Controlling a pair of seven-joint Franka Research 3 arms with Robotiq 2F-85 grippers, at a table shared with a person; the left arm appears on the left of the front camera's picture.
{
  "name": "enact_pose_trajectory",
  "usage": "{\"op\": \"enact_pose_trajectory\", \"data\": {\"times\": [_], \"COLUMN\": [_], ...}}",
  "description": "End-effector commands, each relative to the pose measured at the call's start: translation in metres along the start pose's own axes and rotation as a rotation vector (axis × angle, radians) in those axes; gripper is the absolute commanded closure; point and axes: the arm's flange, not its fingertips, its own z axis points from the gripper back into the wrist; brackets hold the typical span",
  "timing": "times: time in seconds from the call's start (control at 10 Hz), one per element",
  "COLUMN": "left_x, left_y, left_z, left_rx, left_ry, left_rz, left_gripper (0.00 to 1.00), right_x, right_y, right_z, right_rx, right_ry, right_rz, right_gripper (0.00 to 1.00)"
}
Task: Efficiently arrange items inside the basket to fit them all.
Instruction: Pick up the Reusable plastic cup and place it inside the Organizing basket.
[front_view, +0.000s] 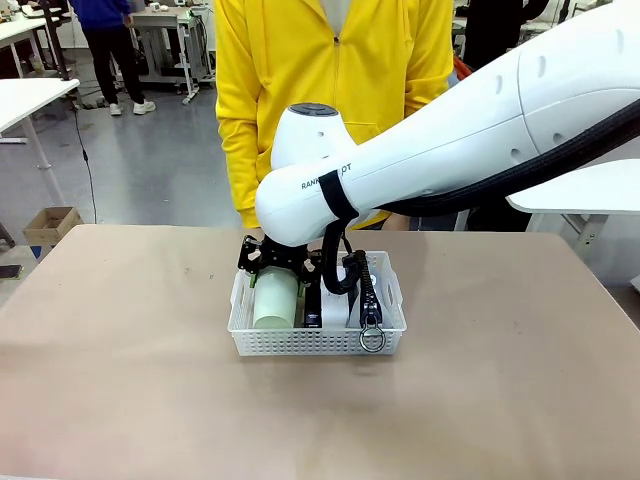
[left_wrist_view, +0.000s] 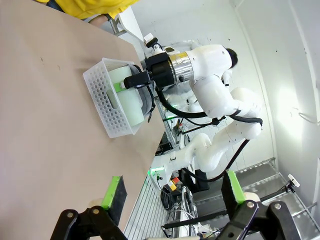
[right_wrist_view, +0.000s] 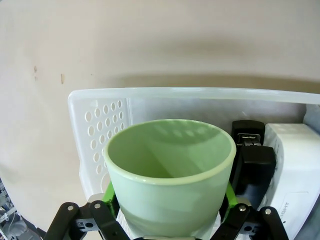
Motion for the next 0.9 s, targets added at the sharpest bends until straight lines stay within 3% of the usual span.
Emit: {"op": "enact_pose_trajectory", "data": {"times": [0.0, 0.1, 0.8], "left_x": [-0.003, -0.003, -0.003], "left_y": [-0.003, -0.003, -0.003], "left_z": [-0.002, -0.002, -0.002], "left_rx": [0.005, 0.005, 0.005], "left_ry": [0.008, 0.008, 0.008], "left_rz": [0.008, 0.008, 0.008], "left_gripper": [0.00, 0.00, 0.00], "right_x": [0.000, 0.001, 0.001], "right_y": [0.006, 0.006, 0.001], "right_z": [0.003, 0.003, 0.014], "right_rx": [-0.041, -0.041, -0.008], "right_ry": [-0.024, -0.014, 0.005], "right_rz": [-0.035, -0.040, -0.032], "right_gripper": [0.08, 0.00, 0.00]}}
